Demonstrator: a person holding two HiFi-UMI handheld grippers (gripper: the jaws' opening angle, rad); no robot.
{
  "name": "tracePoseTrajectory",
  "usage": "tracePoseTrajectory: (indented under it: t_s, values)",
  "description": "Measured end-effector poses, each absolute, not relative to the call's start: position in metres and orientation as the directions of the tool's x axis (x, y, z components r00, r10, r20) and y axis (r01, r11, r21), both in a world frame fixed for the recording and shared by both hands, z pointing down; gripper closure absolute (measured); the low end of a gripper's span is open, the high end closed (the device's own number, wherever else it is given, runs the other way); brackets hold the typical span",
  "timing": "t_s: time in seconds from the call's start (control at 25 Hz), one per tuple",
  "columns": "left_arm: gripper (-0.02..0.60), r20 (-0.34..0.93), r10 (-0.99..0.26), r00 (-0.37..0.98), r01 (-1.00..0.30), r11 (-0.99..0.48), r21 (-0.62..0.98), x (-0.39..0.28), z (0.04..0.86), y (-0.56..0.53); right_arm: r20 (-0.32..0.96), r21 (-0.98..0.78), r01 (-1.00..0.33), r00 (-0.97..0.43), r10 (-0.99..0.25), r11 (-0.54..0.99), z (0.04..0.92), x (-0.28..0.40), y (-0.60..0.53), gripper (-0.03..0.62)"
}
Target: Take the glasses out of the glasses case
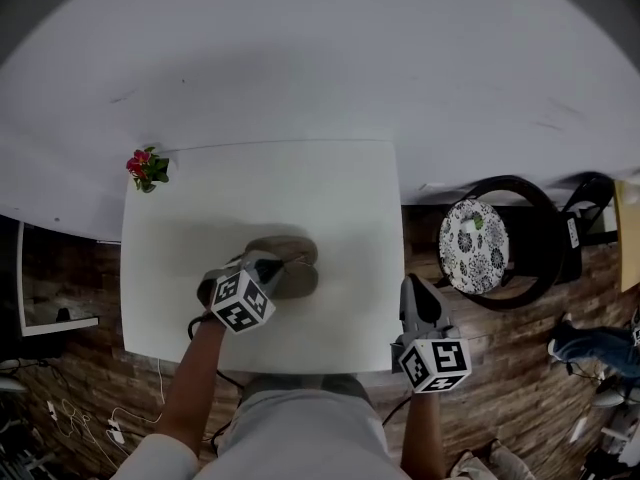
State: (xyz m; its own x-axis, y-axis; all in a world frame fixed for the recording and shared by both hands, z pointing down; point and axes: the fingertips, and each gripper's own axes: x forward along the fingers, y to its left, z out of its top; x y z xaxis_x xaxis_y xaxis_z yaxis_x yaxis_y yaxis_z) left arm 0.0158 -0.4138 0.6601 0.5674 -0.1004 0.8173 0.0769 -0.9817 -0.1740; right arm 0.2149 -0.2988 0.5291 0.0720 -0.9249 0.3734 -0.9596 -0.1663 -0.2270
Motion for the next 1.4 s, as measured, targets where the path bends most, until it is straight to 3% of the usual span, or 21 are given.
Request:
tracePoseTrajectory:
  t_s: [0.44,0.84,1.4]
  values:
    - [0.558,0.692,-0.294,0.659,-0.158,-0.954,-0.255,0.0,0.598,-0.424,0.329,-0.237,-0.966,0.025,-0.944,-0.108,0.51,0.2,-0.295,0.591]
    - [0.558,0.493,-0.483,0.724,-0.403,-0.875,-0.266,-0.02,0.517,-0.427,0.272,-0.222,-0.974,-0.018,-0.962,-0.044,0.484,0.189,-0.294,0.591]
    - [0.558,0.222,-0.683,0.696,-0.647,-0.73,-0.219,-0.077,0.427,-0.417,0.216,-0.186,-0.982,-0.056,-0.975,0.016,0.454,0.177,-0.292,0.591]
